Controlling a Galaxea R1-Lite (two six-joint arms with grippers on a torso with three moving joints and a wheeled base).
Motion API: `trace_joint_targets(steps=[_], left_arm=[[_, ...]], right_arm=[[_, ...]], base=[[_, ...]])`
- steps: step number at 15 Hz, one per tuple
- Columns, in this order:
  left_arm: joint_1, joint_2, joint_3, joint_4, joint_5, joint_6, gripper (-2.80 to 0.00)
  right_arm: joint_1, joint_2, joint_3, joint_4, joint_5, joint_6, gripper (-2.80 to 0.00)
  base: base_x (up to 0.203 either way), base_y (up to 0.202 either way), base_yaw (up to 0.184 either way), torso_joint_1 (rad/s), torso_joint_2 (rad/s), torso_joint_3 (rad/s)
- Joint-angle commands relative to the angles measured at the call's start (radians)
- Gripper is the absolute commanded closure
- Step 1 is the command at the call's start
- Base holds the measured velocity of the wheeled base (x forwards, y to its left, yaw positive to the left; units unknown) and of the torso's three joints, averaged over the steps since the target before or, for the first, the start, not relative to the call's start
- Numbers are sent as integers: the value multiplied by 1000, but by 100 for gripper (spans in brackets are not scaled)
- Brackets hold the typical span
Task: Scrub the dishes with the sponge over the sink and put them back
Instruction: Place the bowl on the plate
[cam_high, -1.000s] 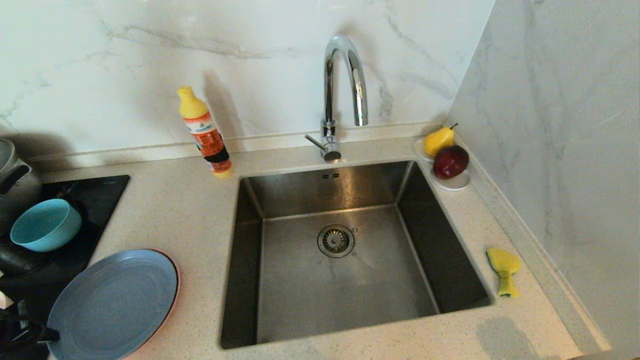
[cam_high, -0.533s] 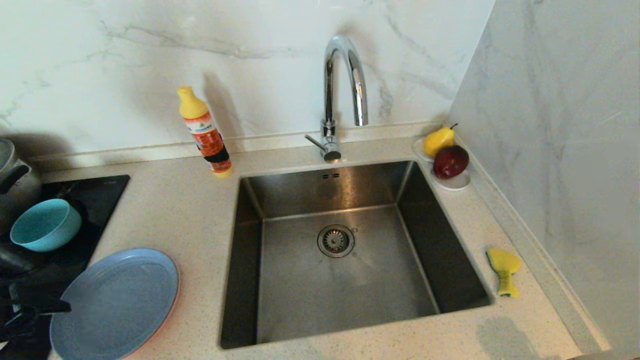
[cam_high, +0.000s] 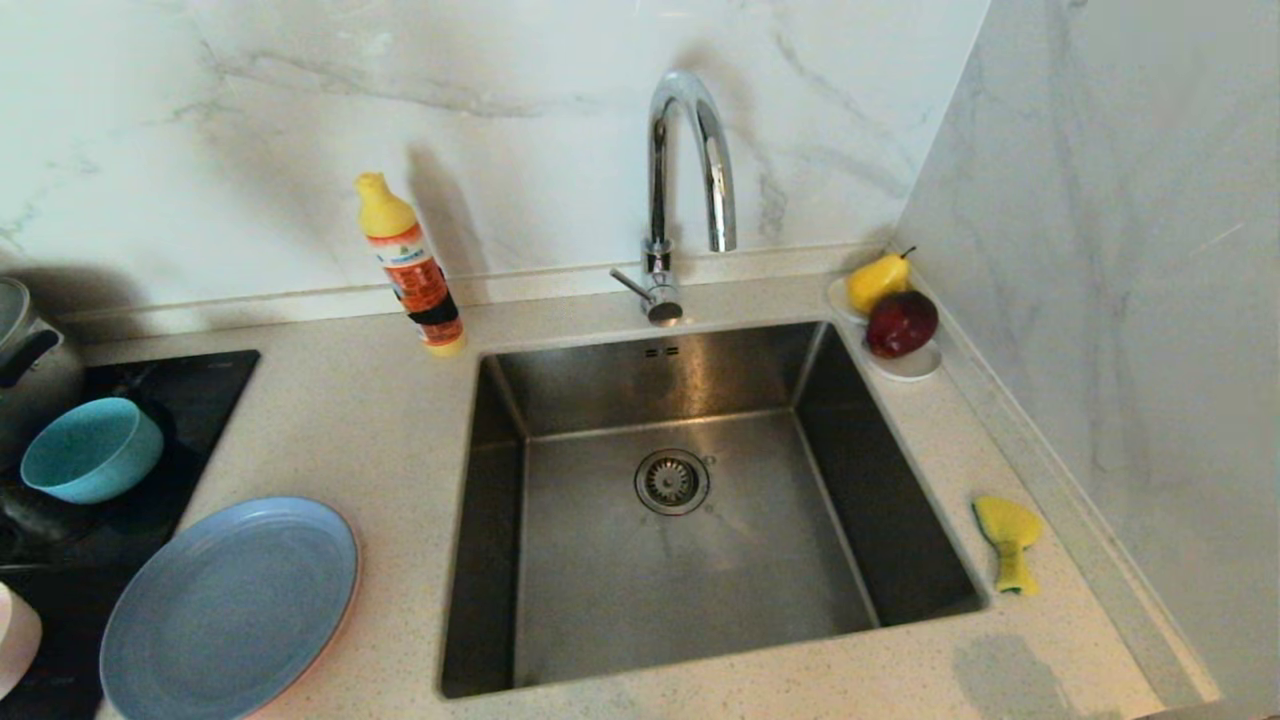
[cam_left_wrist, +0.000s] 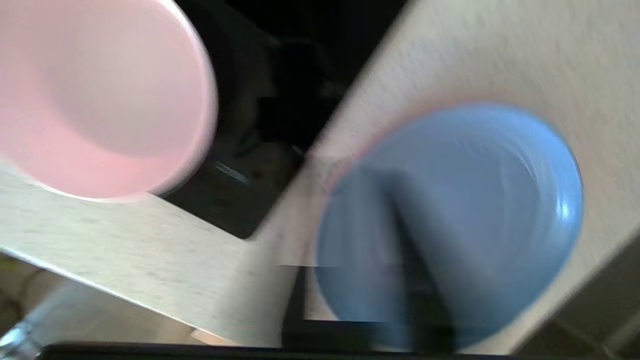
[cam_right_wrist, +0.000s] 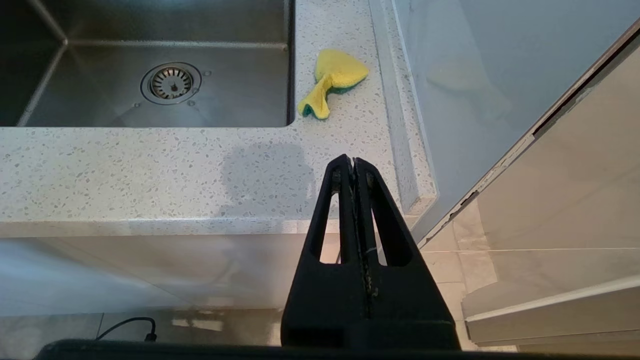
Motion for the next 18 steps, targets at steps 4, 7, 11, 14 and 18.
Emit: trace_joint_targets(steps=[4,7,11,14,18], left_arm=[[5,50,-44,38,132,-13,0],[21,70,-36,48,137,-16,0],[36,172,-71,46,158,-71,-280],[56,203,-97,48,160,-84,-280],[77,238,-117,43,155,-83,-280]], right_arm=[[1,0,0,0,0,1,0],[1,0,0,0,0,1,0],[1,0,0,0,0,0,0],[1,0,0,0,0,-1,0],[1,0,0,0,0,-1,0]], base=[[0,0,0,0,0,0],[0,0,0,0,0,0],[0,0,0,0,0,0],[0,0,0,0,0,0],[0,0,0,0,0,0]])
